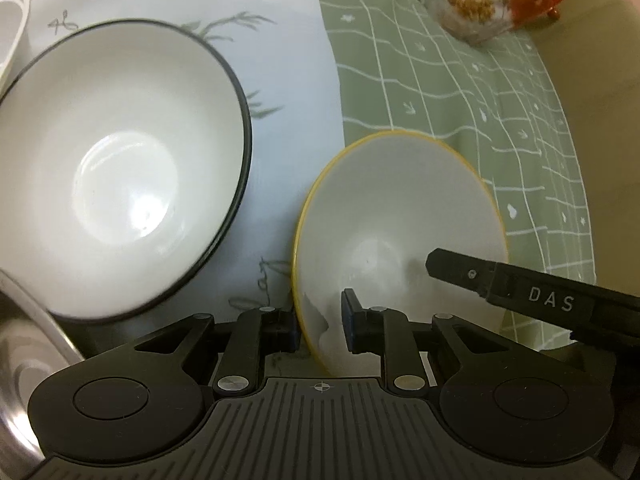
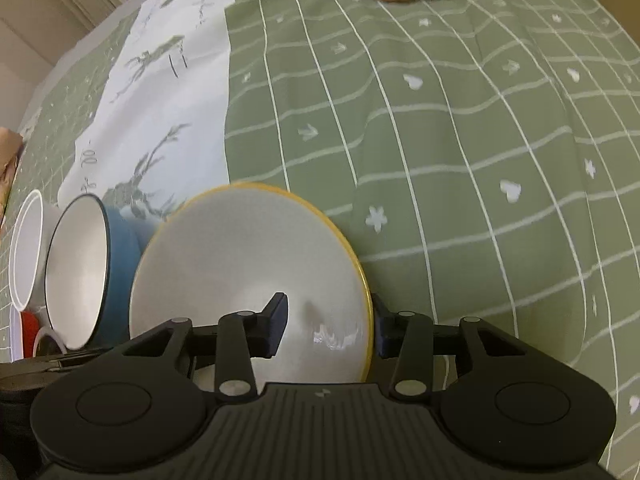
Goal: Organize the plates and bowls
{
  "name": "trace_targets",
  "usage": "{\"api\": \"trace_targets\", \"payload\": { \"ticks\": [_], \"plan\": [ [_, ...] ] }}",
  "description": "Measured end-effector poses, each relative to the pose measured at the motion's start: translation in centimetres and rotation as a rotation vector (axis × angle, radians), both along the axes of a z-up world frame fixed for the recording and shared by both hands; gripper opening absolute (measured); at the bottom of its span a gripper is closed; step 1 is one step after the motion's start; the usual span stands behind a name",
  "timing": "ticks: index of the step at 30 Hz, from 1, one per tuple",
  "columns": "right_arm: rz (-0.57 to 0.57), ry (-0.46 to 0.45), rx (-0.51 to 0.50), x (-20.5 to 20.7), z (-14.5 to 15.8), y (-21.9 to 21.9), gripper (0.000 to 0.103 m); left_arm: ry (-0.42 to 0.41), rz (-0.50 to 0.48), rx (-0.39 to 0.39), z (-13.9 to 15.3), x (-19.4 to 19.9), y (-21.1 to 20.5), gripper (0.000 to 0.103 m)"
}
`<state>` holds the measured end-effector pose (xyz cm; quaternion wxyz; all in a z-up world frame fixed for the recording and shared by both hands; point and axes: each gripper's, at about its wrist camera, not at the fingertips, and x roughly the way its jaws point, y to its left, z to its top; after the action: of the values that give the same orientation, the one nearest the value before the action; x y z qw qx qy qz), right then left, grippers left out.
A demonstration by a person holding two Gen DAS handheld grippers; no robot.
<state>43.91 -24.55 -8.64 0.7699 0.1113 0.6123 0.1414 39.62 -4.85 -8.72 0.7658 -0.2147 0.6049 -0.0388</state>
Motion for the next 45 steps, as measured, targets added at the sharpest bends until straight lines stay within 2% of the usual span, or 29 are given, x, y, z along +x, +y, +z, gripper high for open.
{"api": "trace_targets", "payload": {
  "ticks": [5, 9, 13, 16, 22, 26, 32, 36, 42, 45],
  "plan": [
    [0.001, 0.044, -0.003, -1.9, 0.3, 0.3, 0.043, 0.012, -0.038, 0.047, 1.1, -2.4, -0.2, 0.023],
    [0.008, 0.084, 0.019, -4.5, 0.4, 0.7, 0.043, 0.063, -0.040, 0.034, 1.7, -5.9, 0.2, 0.023],
    [0.057, 0.113, 0.059, -6.8, 0.7, 1.7, 0.043, 0.095, -0.040, 0.045, 2.1, -9.0, 1.3, 0.023],
    [0.086, 0.144, 0.069, -8.2, 0.4, 2.8, 0.043, 0.116, -0.025, 0.063, 2.1, -9.9, 2.2, 0.023],
    [0.047, 0.161, 0.059, -9.1, -0.2, 3.1, 0.044, 0.074, -0.025, 0.051, 2.6, -9.6, 2.8, 0.025],
    [0.049, 0.140, 0.041, -9.1, 0.2, 3.0, 0.044, 0.049, -0.007, 0.046, 2.6, -9.2, 2.8, 0.027],
    [0.045, 0.110, 0.013, -8.6, 0.7, 2.8, 0.044, 0.037, 0.001, 0.021, 2.2, -8.4, 2.3, 0.030],
    [0.048, 0.126, -0.007, -8.7, -0.1, 2.7, 0.044, 0.034, -0.017, 0.024, 1.9, -8.3, 1.6, 0.030],
    [0.052, 0.130, -0.019, -9.0, -0.3, 3.1, 0.045, 0.047, -0.014, 0.020, 1.9, -8.2, 1.9, 0.023],
    [0.053, 0.132, -0.027, -8.9, -0.2, 3.2, 0.045, 0.057, -0.027, 0.043, 2.0, -8.1, 1.9, 0.020]
  ]
}}
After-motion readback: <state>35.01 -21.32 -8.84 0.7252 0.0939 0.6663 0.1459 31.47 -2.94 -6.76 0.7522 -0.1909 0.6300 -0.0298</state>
